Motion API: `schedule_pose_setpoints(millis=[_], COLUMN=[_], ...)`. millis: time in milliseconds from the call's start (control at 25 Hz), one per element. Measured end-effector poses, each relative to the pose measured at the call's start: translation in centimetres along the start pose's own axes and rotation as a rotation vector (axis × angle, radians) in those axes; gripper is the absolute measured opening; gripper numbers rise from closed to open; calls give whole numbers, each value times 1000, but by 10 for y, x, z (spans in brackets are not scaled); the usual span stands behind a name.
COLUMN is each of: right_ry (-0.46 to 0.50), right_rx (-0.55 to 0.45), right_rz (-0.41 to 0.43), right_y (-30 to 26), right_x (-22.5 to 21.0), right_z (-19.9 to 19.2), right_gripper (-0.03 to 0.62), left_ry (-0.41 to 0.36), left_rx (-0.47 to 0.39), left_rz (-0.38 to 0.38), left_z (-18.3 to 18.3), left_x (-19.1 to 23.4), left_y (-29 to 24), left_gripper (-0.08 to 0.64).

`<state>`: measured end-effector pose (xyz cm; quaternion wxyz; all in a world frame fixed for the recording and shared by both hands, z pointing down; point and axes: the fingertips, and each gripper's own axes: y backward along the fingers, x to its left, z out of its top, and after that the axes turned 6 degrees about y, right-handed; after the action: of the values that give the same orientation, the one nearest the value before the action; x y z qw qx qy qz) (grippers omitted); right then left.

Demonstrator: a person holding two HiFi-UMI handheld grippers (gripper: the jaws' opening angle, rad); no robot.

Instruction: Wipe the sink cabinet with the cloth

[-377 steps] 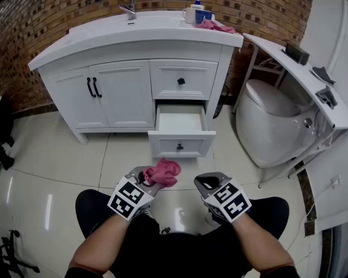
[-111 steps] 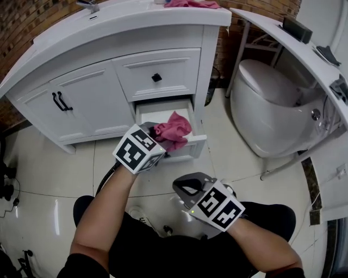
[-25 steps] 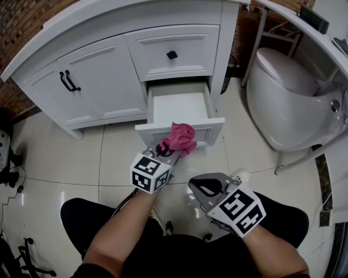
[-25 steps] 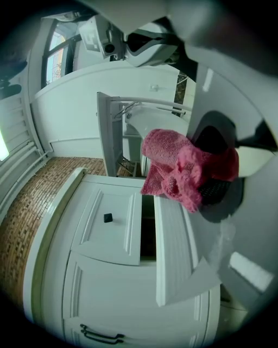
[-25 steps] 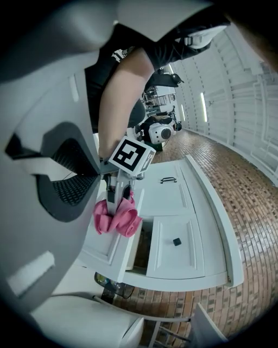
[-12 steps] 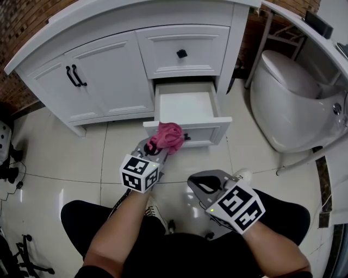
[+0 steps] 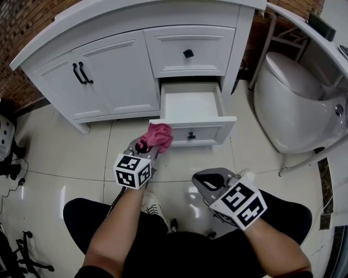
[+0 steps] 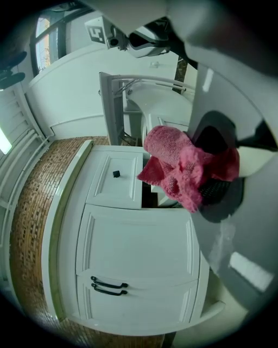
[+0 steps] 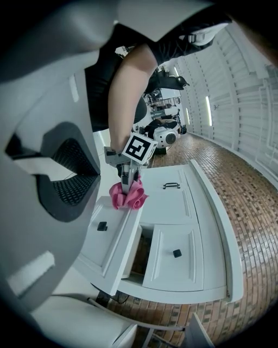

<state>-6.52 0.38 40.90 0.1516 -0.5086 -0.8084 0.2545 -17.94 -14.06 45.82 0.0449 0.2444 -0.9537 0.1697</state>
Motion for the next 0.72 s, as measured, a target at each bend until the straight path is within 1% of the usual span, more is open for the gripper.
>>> schedule_pose_setpoints(millis=[360, 480, 600, 720], right_ry=[-11, -13, -21, -38], right_rx=[-7, -11, -11, -10], right_rz=[-5, -7, -11, -20], right_y=[6, 7, 9, 13], right_x=[-2, -3, -5, -9], right_z=[-2, -3, -6, -12], right_gripper=[6, 6, 6, 6], left_ry=[19, 19, 22, 28], left_rx=[-10, -5, 4, 12], left_rz=[73, 82, 62, -9], left_z=[-3, -4, -7, -17], left_x=[22, 25, 20, 0], left_y=[9, 10, 7, -1], left_gripper=[86, 86, 86, 86])
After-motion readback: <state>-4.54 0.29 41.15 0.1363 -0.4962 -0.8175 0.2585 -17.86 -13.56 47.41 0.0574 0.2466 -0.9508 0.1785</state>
